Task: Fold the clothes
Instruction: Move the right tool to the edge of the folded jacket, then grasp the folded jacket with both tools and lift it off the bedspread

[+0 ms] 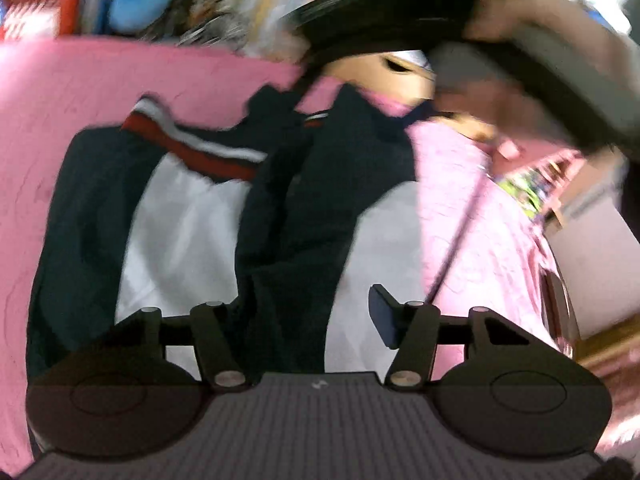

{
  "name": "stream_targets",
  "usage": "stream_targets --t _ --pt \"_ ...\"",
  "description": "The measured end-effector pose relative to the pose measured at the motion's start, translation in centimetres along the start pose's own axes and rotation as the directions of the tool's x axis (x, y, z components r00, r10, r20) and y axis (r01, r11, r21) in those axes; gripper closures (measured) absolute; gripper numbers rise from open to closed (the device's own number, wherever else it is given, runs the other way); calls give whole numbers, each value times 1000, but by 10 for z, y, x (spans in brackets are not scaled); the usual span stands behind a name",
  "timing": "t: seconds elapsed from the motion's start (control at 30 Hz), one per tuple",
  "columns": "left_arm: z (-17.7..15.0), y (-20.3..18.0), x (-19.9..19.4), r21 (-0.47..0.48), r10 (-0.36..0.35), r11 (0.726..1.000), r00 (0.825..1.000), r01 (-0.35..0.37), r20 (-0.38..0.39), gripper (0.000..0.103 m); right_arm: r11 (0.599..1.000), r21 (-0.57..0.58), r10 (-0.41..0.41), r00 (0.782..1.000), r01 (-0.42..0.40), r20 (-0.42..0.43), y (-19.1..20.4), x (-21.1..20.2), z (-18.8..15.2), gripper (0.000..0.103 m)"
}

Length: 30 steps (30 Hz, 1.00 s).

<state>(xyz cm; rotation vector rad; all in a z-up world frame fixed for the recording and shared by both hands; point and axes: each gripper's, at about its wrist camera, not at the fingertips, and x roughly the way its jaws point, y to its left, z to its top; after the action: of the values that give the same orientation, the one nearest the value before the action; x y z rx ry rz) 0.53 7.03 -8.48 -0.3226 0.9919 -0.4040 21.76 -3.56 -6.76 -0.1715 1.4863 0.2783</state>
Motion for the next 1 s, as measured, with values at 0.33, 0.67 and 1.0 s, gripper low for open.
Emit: stream_targets --t 0.33,0.67,1.0 --pt "-2 -14 -3 67 -46 997 999 45 14 62 987 -6 -163 987 163 -8 -8 20 -12 51" --pt "-16 7 -70 13 -116 993 984 115 134 94 975 56 202 962 -216 183 -20 -70 -38 92" --pt "-84 87 -82 -382 32 923 999 -38 -20 87 938 -141 334 934 -317 124 46 -56 -58 36"
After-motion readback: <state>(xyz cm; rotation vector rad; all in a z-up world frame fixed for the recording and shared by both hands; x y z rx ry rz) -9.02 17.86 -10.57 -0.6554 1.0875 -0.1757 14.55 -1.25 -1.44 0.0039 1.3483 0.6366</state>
